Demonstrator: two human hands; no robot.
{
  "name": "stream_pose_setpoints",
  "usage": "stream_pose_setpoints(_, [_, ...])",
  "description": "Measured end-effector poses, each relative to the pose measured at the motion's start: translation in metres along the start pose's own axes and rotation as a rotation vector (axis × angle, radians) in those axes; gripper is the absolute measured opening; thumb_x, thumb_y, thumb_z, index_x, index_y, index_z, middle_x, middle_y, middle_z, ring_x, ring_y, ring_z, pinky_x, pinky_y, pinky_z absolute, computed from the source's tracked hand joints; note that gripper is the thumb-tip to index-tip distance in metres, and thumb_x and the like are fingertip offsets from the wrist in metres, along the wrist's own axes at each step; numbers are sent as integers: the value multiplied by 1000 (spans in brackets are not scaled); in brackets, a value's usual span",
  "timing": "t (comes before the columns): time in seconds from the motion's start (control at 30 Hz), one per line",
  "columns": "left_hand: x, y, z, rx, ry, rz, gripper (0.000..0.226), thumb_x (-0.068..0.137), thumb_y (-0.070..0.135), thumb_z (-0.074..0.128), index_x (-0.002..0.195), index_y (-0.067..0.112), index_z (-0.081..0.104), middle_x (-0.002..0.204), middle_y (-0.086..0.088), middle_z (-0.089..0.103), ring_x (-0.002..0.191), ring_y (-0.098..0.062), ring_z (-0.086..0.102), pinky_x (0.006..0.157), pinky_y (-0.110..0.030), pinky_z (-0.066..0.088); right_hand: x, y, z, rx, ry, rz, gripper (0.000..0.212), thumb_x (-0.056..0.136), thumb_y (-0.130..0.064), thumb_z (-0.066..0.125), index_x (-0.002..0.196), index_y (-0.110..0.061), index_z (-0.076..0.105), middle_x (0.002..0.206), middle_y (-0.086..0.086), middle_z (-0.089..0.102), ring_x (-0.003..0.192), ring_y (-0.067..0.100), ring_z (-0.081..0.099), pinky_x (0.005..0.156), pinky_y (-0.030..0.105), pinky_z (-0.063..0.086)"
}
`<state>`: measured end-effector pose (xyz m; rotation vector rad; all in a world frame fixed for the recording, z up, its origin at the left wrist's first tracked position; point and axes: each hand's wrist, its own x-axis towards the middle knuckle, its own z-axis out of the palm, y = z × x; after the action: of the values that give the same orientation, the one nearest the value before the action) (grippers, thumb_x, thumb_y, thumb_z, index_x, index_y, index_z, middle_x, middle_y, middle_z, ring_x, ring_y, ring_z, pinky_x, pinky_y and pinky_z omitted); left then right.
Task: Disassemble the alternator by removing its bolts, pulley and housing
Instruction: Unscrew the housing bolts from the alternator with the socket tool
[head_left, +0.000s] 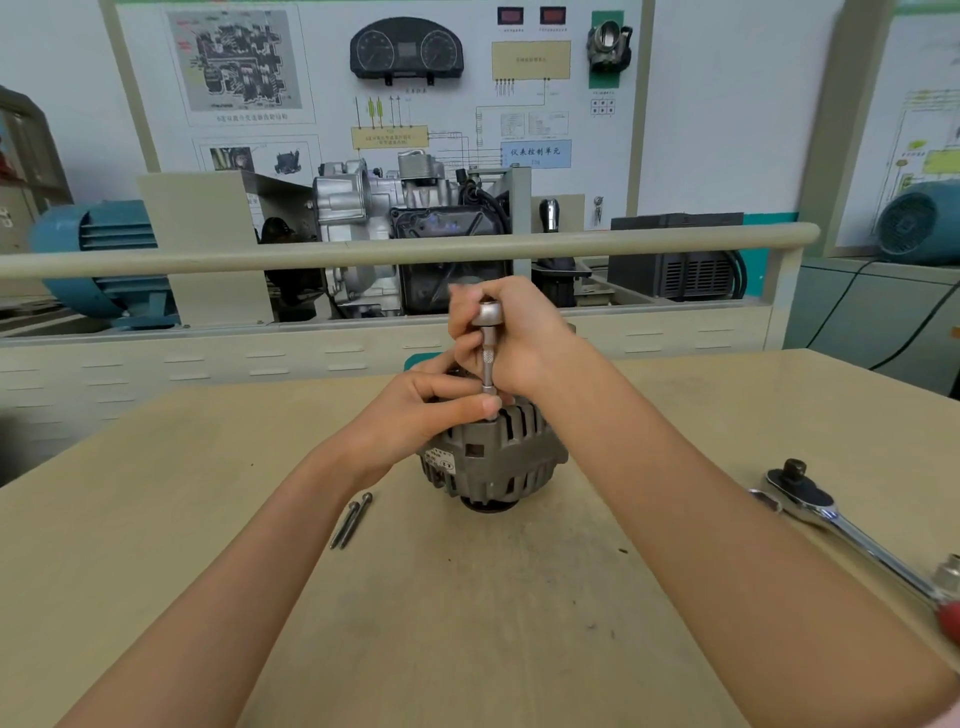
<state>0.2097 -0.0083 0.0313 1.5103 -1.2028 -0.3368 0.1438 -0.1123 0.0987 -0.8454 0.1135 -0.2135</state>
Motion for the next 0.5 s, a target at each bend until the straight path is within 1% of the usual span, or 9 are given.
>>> stream_pose_setpoints(0.03, [0, -1, 0, 13, 9, -3, 19, 66, 39, 72, 83, 35, 79, 141, 18, 47, 125, -5, 49, 99, -28, 47, -1, 7, 4, -26, 156, -178, 19, 95, -4, 30, 89, -9, 47, 55, 0, 53, 34, 4, 46, 31, 13, 28])
stream_pose_setpoints(0.07, [0, 0, 1, 29, 18, -5, 11, 71, 33, 72, 79, 36, 79, 147, 13, 42, 122, -7, 51, 94, -25, 50, -2, 13, 6, -46, 296, -370, 16, 98, -6, 27, 98, -10, 42, 69, 5, 56, 39, 7, 50, 33, 14, 32])
stream_pose_setpoints(0.1, [-1, 0, 1, 46, 22, 10, 15, 76, 24, 71, 75, 36, 79, 148, 11, 41, 114, -5, 54, 84, -19, 52, -2, 19, 7, -45, 377, -508, 12, 100, -8, 26, 105, -11, 36, 85, 9, 55, 46, 10, 53, 36, 15, 36])
stream_pose_setpoints(0.13, [-1, -1, 1, 63, 17, 19, 25, 81, 15, 69, 71, 36, 78, 147, 11, 42, 108, -3, 56, 76, -15, 52, -2, 22, 9, -24, 401, -564, 11, 101, -10, 26, 109, -10, 34, 95, 12, 55, 49, 12, 54, 38, 16, 38])
stream_pose_setpoints(0.17, [-1, 0, 2, 62, 13, 19, 28, 81, 13, 68, 70, 36, 78, 145, 13, 44, 104, -1, 58, 72, -13, 51, -2, 22, 9, -8, 386, -554, 16, 101, -9, 26, 113, -7, 36, 99, 16, 56, 46, 13, 52, 37, 16, 37])
stream_pose_setpoints(0.23, [-1, 3, 3, 46, 10, 3, 9, 73, 28, 71, 73, 33, 79, 140, 19, 47, 109, 0, 59, 78, -16, 52, -4, 17, 9, -15, 348, -443, 22, 98, -6, 27, 113, -7, 42, 86, 18, 59, 35, 11, 46, 35, 12, 32])
stream_pose_setpoints(0.33, [0, 3, 2, 38, 2, -22, 26, 62, 43, 70, 84, 31, 79, 143, 16, 45, 124, -5, 51, 97, -27, 48, -3, 3, 6, -75, 217, -246, 23, 91, -2, 24, 82, -11, 43, 46, -1, 47, 29, 7, 40, 33, 13, 25])
stream_pose_setpoints(0.4, [0, 6, 2, 25, -12, -33, 20, 67, 41, 68, 82, 34, 79, 136, 20, 49, 120, 0, 52, 94, -22, 48, 1, -6, 1, -76, 55, -44, 27, 90, -2, 24, 74, -14, 41, 40, -8, 39, 28, 4, 36, 31, 13, 20])
stream_pose_setpoints(0.5, [-1, 8, 3, 40, -27, -14, 14, 72, 38, 66, 78, 35, 79, 111, 24, 60, 100, 7, 60, 79, -11, 48, 8, -14, -3, -115, -209, 244, 25, 97, -8, 29, 85, -6, 52, 44, -9, 39, 28, 1, 35, 31, 10, 18])
